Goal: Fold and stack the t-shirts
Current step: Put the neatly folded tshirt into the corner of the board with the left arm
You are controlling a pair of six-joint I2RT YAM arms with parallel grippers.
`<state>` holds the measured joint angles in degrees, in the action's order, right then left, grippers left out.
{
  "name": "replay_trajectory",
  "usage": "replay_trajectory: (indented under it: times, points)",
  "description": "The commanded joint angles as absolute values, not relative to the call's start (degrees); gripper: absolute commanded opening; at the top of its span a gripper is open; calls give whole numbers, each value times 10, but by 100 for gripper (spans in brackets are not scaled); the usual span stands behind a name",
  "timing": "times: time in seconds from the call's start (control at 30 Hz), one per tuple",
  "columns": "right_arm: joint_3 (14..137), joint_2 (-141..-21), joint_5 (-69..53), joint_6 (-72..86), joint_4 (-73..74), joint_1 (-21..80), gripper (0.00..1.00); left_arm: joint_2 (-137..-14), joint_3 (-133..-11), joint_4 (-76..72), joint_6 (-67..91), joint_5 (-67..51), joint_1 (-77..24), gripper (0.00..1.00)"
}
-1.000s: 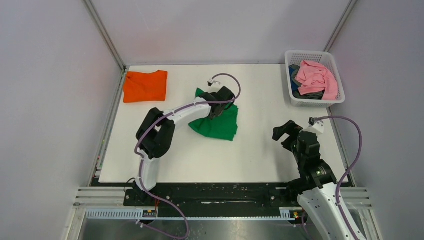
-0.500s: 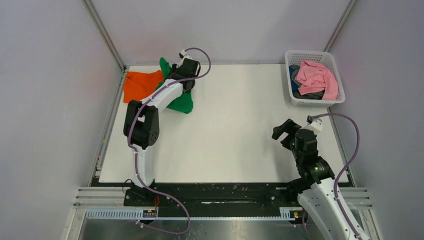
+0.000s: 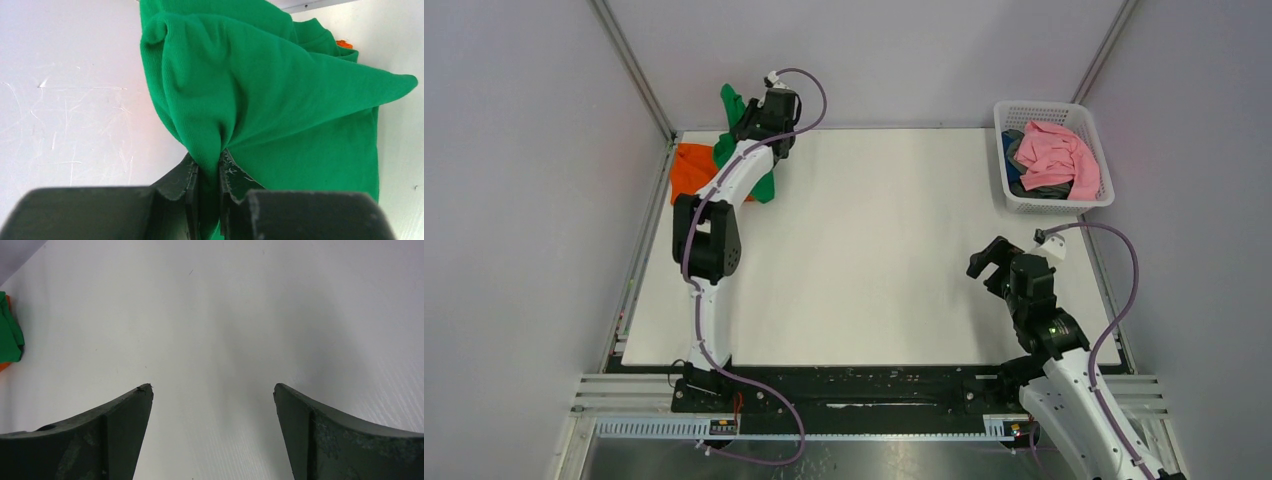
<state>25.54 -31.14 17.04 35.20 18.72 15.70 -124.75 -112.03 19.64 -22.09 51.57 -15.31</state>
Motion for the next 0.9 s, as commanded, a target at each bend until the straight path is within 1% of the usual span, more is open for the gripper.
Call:
replay_trajectory:
  times: [0.0,0.2,0.43,0.67,0.87]
  points:
    - [258,-317,189,347,157,156,100,-1202,-1155,172,-246,514,-153,0]
    - [266,-345,176,345,156,156,99,-1164,-1157,182,-236,497,-152,0]
    - [267,-344,174,346,160,156,99,-1143,-1141,189,-225,482,-150,0]
    - [271,-341,185,344,170,156,99,-1171,-1112,175,-211,471,-127,0]
    - [276,-348,196,339,175,156,99,-1219,-1132,190,-185,448,-89,0]
